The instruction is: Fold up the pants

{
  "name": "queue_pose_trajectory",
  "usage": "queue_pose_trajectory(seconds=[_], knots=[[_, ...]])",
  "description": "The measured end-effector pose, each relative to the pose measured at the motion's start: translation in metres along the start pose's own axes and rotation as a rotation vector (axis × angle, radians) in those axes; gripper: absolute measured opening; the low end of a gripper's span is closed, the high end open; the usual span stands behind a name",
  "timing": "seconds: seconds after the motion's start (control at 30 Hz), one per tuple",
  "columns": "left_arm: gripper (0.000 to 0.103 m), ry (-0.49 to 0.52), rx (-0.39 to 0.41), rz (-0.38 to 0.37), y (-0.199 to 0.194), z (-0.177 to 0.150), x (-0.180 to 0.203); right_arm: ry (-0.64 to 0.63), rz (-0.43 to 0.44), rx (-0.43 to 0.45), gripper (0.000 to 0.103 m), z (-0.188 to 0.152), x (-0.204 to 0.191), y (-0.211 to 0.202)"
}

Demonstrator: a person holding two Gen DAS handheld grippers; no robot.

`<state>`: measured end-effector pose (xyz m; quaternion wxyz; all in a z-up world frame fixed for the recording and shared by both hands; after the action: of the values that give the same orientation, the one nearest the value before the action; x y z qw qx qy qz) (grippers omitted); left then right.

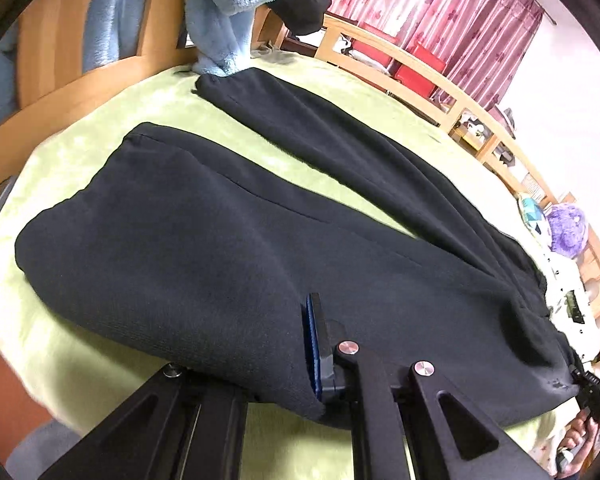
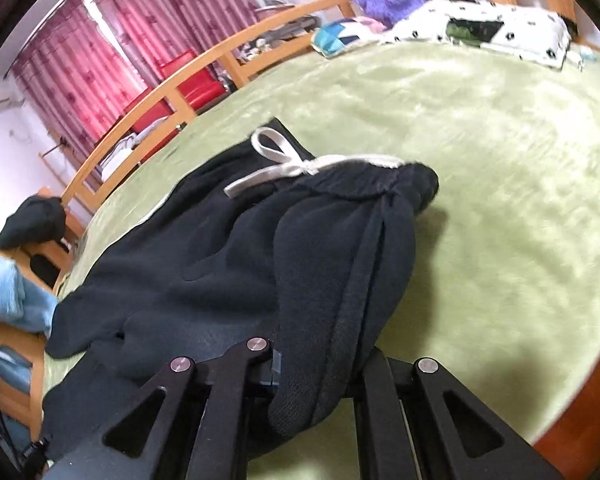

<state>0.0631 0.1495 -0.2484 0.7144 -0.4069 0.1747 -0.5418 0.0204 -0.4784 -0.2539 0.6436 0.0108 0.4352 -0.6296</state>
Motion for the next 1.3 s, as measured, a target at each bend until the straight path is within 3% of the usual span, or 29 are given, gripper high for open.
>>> queue_pose_trajectory(seconds=[0.23,0.4,0.57,0.83,1.03,1.17,1.2,1.23,1.27,1.3], knots=[[0.009,-0.028,0.043,-0.013,-0.035,0.036,-0.003,-0.139,-0.008,-0.052,0.007,-0.005,-0.043,-0.026],[0.009,-0.057,0.106,-0.007,-0.073,0.085,0.009,-0.106,0.043,-0.048,0.007,0.025,-0.08,-0.034],[0.009,-0.064,0.143,0.005,-0.077,0.131,0.022,-0.092,0.069,-0.022,0.007,0.064,-0.107,-0.019],[0.009,-0.08,0.133,0.032,-0.023,0.196,0.054,-0.122,0.08,-0.032,0.007,0.126,-0.137,0.044],[0.009,-0.04,0.115,0.045,0.04,0.257,0.104,-0.141,0.055,-0.054,0.008,0.17,-0.156,0.117],[0.009,-0.04,0.158,0.022,0.068,0.298,0.141,-0.141,0.068,-0.02,0.011,0.202,-0.173,0.16],[0.014,-0.04,0.164,0.037,0.076,0.304,0.15,-0.143,0.075,-0.016,0.017,0.206,-0.175,0.169],[0.037,-0.036,0.145,0.054,0.084,0.304,0.154,-0.141,0.079,-0.027,0.033,0.204,-0.175,0.182],[0.048,-0.025,0.115,0.069,0.092,0.3,0.158,-0.137,0.073,-0.049,0.053,0.199,-0.173,0.192],[0.058,-0.024,0.081,0.066,0.1,0.292,0.162,-0.136,0.07,-0.061,0.059,0.195,-0.171,0.196]])
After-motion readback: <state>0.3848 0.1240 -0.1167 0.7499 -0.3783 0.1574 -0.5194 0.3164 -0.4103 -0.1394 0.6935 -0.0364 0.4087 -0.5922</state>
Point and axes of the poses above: each gripper's, at about its wrist camera, not at the fingertips, and y roughly the way its jaws point, x to its right, z to its top, the point moved 9 cm from there along y, roughly the way its jaws point, and after that the axes turned 14 degrees about z, right-handed, at the moved point
